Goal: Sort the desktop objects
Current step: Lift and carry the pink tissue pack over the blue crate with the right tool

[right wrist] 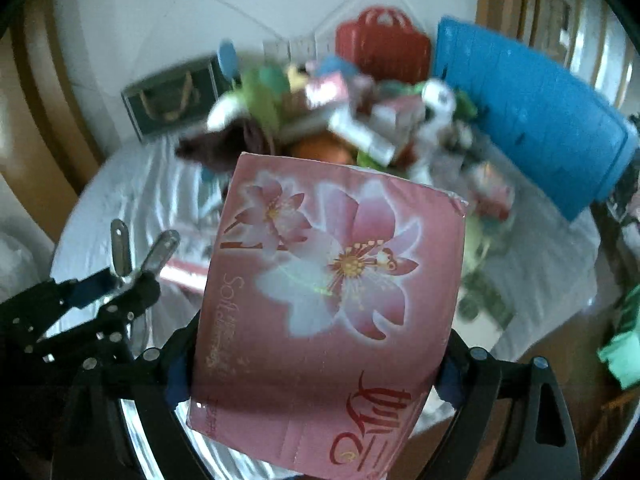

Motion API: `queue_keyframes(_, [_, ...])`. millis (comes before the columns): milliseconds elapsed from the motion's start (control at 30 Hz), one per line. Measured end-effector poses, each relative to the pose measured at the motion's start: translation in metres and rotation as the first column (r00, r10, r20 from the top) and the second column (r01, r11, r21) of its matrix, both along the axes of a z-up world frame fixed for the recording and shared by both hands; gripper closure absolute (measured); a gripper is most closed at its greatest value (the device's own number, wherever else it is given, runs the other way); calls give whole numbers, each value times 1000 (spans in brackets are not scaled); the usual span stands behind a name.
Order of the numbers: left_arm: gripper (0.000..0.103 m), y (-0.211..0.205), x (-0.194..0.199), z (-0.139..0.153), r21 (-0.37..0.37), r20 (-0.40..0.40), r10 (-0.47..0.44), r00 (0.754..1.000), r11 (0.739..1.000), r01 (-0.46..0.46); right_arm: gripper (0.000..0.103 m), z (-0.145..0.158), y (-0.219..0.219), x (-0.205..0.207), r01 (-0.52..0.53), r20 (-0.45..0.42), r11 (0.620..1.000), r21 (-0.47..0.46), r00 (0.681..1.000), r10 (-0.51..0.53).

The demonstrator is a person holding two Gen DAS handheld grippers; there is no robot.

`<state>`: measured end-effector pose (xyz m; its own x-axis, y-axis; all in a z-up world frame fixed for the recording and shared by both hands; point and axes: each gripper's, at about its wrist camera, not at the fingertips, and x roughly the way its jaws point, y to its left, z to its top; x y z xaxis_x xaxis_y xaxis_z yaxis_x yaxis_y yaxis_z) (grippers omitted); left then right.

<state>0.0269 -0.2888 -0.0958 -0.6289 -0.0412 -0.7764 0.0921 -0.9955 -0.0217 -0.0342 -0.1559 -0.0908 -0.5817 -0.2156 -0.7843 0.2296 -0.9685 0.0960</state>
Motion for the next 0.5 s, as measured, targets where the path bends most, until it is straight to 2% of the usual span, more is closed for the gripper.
queue_keyframes(100, [67,13,-7,26,-28,-61,19,998,999,-21,11,17,4,-7,-17,-62,1000,-20,998,16])
queue_keyframes(233, [67,48,-9,53,-51,-136,64,989,996,-72,11,42,44,-3,-51,-136,998,-36,990,46])
queue_keyframes(500, [67,145,-21,79,-56,-233,176,957,980,-193,10,75,140,-7,-166,-262,986,-4,952,159])
